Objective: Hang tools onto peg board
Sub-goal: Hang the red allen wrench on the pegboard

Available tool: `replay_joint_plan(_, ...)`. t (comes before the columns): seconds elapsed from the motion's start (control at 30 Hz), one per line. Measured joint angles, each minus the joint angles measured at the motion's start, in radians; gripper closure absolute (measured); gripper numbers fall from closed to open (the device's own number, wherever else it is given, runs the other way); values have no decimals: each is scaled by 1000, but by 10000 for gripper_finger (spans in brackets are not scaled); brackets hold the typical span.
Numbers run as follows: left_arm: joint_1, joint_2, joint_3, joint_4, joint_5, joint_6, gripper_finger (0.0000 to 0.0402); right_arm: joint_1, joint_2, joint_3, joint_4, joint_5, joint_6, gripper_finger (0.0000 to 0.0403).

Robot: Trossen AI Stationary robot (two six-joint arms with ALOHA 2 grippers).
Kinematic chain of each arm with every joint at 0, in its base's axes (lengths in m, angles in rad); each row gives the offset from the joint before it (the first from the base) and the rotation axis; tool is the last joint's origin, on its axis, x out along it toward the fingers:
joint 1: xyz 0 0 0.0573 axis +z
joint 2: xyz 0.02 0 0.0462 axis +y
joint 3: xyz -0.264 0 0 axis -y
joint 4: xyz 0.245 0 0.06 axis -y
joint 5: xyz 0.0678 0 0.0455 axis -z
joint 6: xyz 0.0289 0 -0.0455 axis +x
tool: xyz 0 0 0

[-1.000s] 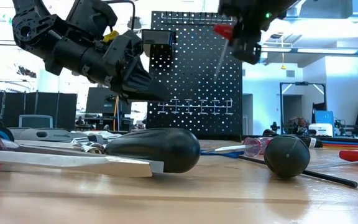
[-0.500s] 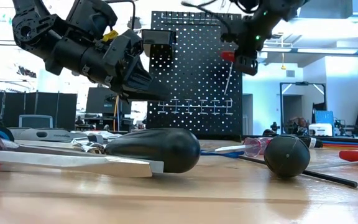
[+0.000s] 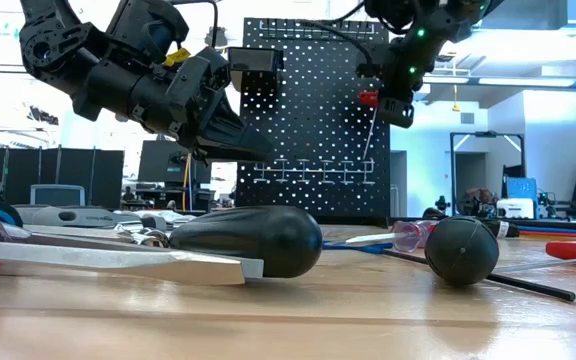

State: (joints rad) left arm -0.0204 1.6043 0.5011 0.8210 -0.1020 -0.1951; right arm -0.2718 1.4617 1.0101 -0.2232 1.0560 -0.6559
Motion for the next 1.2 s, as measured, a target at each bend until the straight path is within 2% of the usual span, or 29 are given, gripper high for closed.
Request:
replay_joint_plan(0.37,0,0,1,-1,-1,0,257,-33,116,-19,28,-4,-41,302)
replay_joint_plan(0.83,0,0,1,-1,-1,10,257,25,15,-17,104,42,-111,302)
replay_joint_plan(1.2,0,0,1,0,-1,8,257,-45,31,-18,101,39,-93,302)
